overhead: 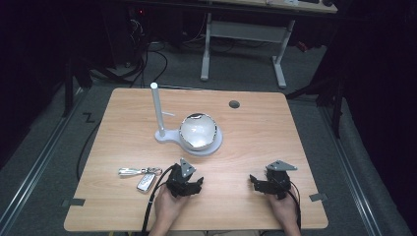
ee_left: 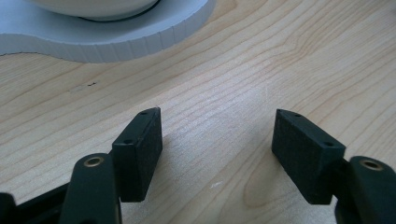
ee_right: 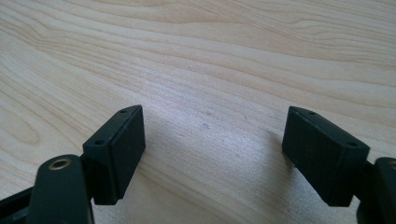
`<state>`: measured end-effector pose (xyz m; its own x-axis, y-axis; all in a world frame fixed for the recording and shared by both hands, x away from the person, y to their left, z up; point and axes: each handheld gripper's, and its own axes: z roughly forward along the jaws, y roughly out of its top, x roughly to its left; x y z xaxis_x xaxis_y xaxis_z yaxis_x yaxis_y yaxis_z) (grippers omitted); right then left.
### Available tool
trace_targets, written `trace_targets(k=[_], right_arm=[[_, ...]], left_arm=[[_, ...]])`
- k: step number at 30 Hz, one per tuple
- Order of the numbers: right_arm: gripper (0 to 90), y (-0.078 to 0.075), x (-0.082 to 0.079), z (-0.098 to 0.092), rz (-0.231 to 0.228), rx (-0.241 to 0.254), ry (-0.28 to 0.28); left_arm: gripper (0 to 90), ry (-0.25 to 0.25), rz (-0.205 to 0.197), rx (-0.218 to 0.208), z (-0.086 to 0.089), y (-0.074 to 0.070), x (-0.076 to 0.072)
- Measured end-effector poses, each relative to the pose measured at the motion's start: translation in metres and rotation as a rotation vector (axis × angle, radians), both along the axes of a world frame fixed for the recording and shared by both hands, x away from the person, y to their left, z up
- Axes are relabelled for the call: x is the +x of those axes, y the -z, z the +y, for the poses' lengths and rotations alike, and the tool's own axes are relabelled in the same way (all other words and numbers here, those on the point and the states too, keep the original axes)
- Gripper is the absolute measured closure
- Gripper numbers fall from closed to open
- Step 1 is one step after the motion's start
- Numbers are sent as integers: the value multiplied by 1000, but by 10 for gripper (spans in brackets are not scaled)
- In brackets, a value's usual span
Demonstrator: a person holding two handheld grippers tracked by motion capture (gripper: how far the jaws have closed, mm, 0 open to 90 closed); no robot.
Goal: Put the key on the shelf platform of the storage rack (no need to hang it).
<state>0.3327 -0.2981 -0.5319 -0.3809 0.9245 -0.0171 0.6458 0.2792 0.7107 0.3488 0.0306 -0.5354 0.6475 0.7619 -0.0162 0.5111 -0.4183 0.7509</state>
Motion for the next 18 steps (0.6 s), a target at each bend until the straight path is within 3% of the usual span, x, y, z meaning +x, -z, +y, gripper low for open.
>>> trace_targets(k=[18], right_arm=[[217,0,0,0,0,0,0]], left_arm=[[333,-16,-1,4,-1,0,-1]])
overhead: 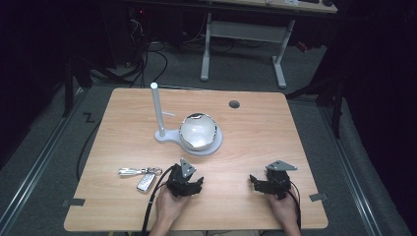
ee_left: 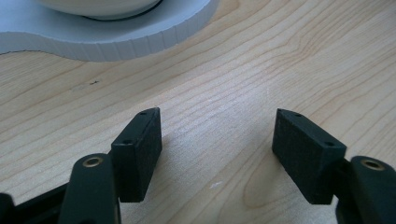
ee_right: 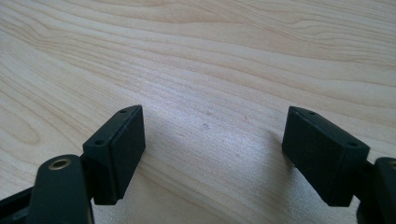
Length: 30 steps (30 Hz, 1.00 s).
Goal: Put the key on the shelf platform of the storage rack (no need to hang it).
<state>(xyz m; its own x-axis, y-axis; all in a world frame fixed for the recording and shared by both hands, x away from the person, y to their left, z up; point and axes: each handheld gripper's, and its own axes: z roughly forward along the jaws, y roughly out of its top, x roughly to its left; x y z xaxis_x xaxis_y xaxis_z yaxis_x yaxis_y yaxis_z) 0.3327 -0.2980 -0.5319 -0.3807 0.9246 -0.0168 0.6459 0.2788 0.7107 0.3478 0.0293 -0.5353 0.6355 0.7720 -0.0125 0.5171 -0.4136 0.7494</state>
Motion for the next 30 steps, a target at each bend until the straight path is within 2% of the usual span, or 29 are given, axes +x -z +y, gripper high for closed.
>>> trace_targets(k=[8,14,18,22,30], right_arm=[[217,0,0,0,0,0,0],[217,0,0,0,0,0,0],[217,0,0,0,0,0,0],[217,0,0,0,0,0,0],[217,0,0,0,0,0,0]], left_arm=[[332,-8,12,2,2,-1,0],[339,0,6,-21,4,-4,-2],[350,0,14,-16,5,-5,-2],[385,-15,-6,-5,7,-8,-4],[394,-24,-7,-24,13,-14,-6]])
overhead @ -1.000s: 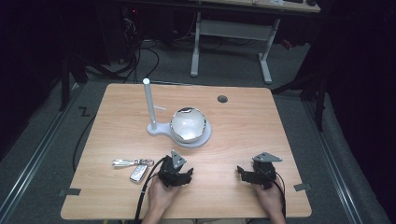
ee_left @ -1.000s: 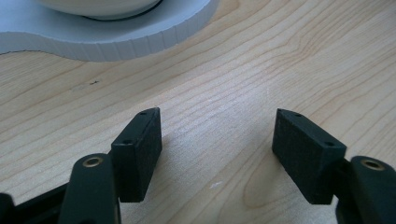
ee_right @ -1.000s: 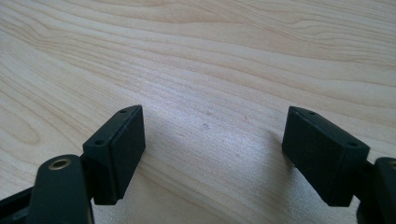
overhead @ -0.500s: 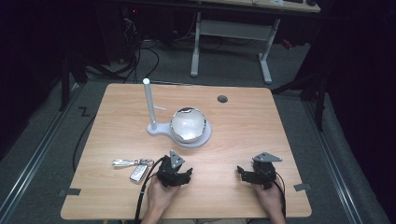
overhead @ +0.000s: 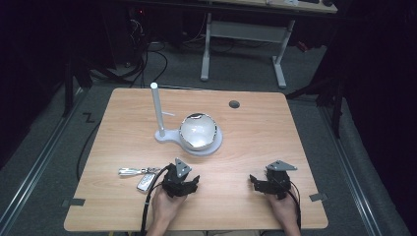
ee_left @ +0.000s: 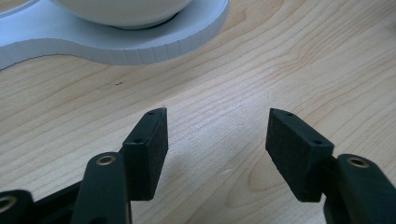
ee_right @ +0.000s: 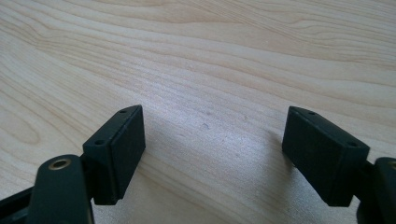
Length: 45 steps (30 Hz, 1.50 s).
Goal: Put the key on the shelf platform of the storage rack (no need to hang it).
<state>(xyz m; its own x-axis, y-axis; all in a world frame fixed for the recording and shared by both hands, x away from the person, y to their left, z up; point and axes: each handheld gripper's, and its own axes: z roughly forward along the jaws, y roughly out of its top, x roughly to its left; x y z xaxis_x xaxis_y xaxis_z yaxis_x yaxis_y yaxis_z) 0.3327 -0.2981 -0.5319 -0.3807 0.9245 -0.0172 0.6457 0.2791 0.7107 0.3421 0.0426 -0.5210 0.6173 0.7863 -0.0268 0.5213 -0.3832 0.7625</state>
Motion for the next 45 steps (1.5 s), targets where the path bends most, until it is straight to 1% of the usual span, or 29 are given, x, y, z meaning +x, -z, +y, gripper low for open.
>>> trace_targets(k=[4,10,13,20,23,28,31,34,38,40,45], right_arm=[[217,0,0,0,0,-1,-1],[217,0,0,0,0,-1,-1],[217,0,0,0,0,-1,-1],[217,0,0,0,0,-1,-2],[217,0,0,0,0,-1,-2],[217,0,0,0,-1,-1,-2],[217,0,0,0,-1,-1,-2],[217,0,0,0,1,0,-1],[217,0,0,0,1,-1,-1],[217,0,0,0,1,-1,-1],[217,0,0,0,0,0,-1]], left_arm=[[396,-9,-1,-23,7,-5,0],[395,-35,-1,-34,22,-13,-1],[393,-41,4,-32,30,-17,-1],[391,-69,-9,-26,47,-26,-4],[390,-85,-13,-24,53,-27,-5],[388,-113,-8,-25,65,-28,-7],[386,-123,-10,-21,69,-28,-9],[383,-138,-11,-10,77,-29,-11],[374,-163,-14,-17,87,-28,-14],[372,-174,-9,-16,93,-27,-15],[367,-198,-2,-2,103,-24,-18]])
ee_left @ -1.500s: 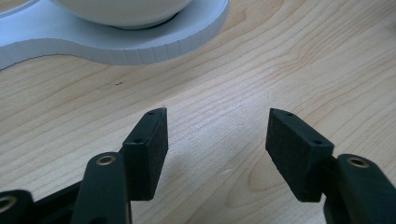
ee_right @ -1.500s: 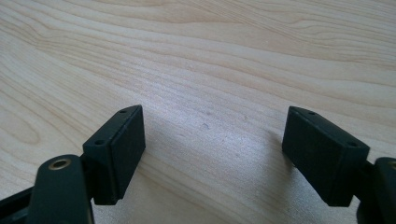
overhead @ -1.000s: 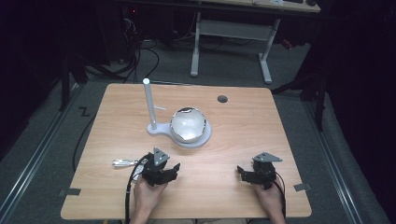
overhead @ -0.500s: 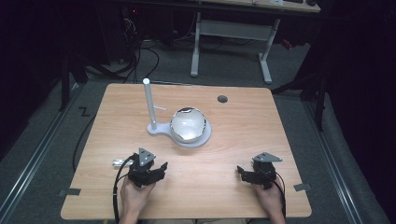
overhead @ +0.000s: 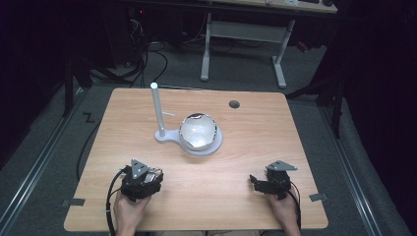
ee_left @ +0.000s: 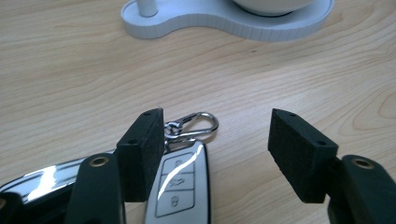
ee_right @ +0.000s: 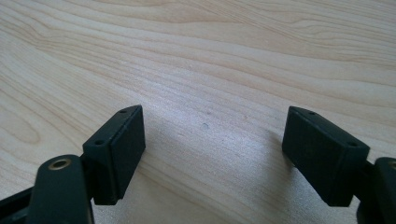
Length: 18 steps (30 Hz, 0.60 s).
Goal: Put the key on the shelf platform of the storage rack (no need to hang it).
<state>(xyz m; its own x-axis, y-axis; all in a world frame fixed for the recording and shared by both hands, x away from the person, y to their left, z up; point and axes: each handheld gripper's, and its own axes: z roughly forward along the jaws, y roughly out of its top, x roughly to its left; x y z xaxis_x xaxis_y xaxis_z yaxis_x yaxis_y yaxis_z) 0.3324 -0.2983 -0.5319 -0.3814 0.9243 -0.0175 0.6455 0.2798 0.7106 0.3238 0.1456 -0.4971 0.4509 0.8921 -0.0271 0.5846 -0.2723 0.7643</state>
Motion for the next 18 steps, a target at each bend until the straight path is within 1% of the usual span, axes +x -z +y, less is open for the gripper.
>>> trace_targets(k=[7,9,12,18], right_arm=[[217,0,0,0,1,0,0],[217,0,0,0,1,0,0],[217,0,0,0,1,0,-1],[217,0,0,0,1,0,-1]], left_arm=[[365,-27,22,9,11,7,-3],[365,-30,29,9,13,9,-3],[361,-36,40,30,14,13,-3],[360,-45,63,32,18,21,-1]])
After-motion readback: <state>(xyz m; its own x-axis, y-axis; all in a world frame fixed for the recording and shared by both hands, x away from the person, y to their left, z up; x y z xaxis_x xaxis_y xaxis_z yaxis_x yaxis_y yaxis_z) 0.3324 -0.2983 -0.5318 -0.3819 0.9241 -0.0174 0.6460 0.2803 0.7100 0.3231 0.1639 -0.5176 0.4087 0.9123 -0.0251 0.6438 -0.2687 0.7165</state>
